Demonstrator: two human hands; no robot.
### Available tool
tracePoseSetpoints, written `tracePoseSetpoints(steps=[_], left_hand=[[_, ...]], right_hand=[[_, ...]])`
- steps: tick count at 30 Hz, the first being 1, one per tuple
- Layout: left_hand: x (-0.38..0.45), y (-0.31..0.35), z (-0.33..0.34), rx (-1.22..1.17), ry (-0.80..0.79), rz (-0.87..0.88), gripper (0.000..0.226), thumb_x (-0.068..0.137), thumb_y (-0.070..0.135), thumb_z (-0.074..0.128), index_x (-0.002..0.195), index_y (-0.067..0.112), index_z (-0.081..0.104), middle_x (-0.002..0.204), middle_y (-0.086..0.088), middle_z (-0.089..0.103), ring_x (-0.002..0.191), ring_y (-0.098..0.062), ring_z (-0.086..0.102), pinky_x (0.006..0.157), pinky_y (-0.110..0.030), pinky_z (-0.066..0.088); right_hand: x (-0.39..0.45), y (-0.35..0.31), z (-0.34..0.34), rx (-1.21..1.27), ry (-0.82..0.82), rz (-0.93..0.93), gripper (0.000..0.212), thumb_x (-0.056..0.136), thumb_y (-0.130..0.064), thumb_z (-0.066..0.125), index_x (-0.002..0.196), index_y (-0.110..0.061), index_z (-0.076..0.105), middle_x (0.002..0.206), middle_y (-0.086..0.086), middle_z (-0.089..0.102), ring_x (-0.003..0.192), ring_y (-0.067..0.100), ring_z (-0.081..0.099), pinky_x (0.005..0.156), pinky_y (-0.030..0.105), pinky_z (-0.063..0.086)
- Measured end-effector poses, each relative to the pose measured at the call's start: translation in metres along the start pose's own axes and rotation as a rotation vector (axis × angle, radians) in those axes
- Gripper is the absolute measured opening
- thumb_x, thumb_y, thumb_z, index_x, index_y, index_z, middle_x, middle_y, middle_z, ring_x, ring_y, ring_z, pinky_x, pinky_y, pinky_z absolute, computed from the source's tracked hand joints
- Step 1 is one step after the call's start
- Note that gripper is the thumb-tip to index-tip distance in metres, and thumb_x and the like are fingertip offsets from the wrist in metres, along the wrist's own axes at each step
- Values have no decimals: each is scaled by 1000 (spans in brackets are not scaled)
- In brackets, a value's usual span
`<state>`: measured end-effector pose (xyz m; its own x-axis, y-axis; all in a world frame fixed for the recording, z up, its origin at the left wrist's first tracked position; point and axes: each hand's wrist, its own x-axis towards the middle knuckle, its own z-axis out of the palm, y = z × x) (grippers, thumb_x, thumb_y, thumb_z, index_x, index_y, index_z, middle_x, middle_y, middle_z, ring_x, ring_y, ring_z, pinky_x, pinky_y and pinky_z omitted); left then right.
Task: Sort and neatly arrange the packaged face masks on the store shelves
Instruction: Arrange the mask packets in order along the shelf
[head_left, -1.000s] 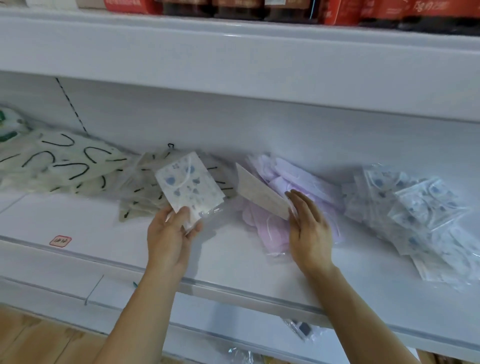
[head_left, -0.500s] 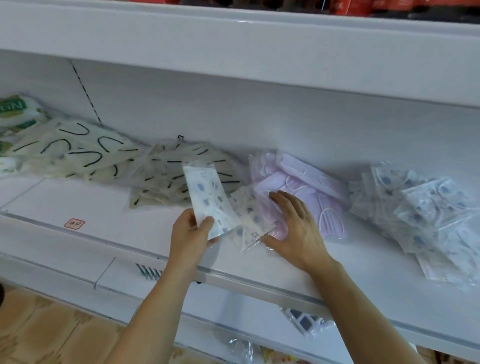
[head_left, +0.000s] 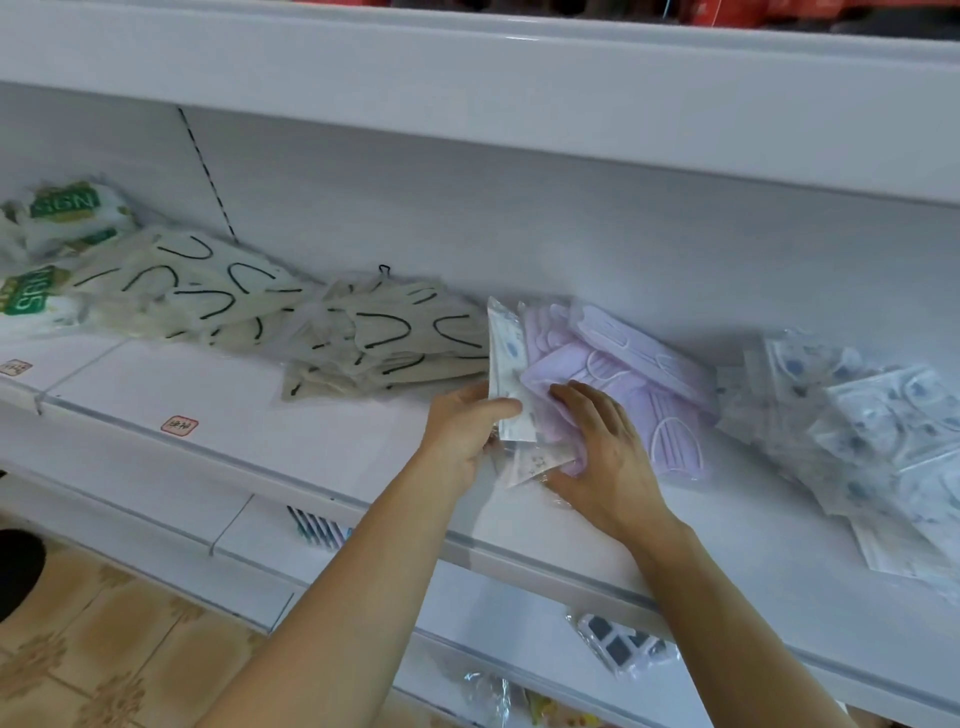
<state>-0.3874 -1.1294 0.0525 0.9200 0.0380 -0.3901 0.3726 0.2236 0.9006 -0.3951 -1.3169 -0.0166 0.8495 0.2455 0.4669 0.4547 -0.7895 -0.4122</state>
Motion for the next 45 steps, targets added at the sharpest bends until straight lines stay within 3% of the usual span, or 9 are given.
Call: tracePoseSetpoints(steps=[6,10,15,19,27,34,38,41,45], left_hand=[[-5,1,9,78,-56,-27,16,86,-5,69,85,11,75,74,-6,71,48,-7,63,44,-14,44],[-1,3,10,144,-44,13,14,85,-2,71,87,11,75,84,-9,73,69,-18,66,64,-24,52],[-3,3,10,22,-80,-81,15,88,-1,70,93,13,74,73,-4,70,53,-13,60,60,-26,51],[-3,-8,-2,-48,-174,-197,14,86,1,73,96,10,78,93,-16,65,81,-26,56,74,-35,47],[-7,-14,-44,89,153,283,21,87,-1,69,98,15,78,97,-7,80,94,-29,76,84,-49,61],[-32,19,-49,47,52,432,25,87,3,78,109,13,74,103,-1,79,97,-19,76,81,-31,61],[-43,26,-24,59,-111,449,37,83,-3,78,117,9,69,109,-3,79,102,-20,76,85,-30,60],[-47,25,5,70,-214,443,46,80,-3,81,122,9,67,113,-6,77,105,-25,74,91,-40,60],[-54,13,54,180,-302,431,34,84,6,81,115,15,70,105,-1,79,97,-21,76,83,-37,62]], right_hand=[[1,-2,0,7,-12,-8,99,67,-64,85,148,-20,47,149,-3,51,139,20,46,116,39,38],[0,-2,-1,21,2,-7,91,70,-60,77,147,-19,49,150,-3,50,139,19,46,115,38,39],[1,-1,-2,15,-23,27,89,69,-55,71,149,-25,44,150,-6,48,140,19,44,118,30,33],[2,1,0,-8,14,-10,82,71,-45,74,145,-18,51,146,-2,53,136,21,49,117,29,33],[2,-2,-1,2,40,49,90,68,-52,86,144,-19,52,148,-1,52,135,22,48,115,37,40],[6,-22,-47,149,-261,202,135,60,-64,89,160,-46,0,162,-36,-4,155,-3,-4,123,29,17],[2,-48,-74,492,156,361,98,73,-74,61,156,-47,17,161,-28,25,145,-11,27,110,6,25],[1,-64,-85,854,300,549,70,87,-60,67,147,-32,44,132,-9,65,118,3,63,97,24,51],[-11,-65,-101,1185,314,757,31,93,-10,71,123,-12,67,113,10,77,106,32,74,95,53,58]])
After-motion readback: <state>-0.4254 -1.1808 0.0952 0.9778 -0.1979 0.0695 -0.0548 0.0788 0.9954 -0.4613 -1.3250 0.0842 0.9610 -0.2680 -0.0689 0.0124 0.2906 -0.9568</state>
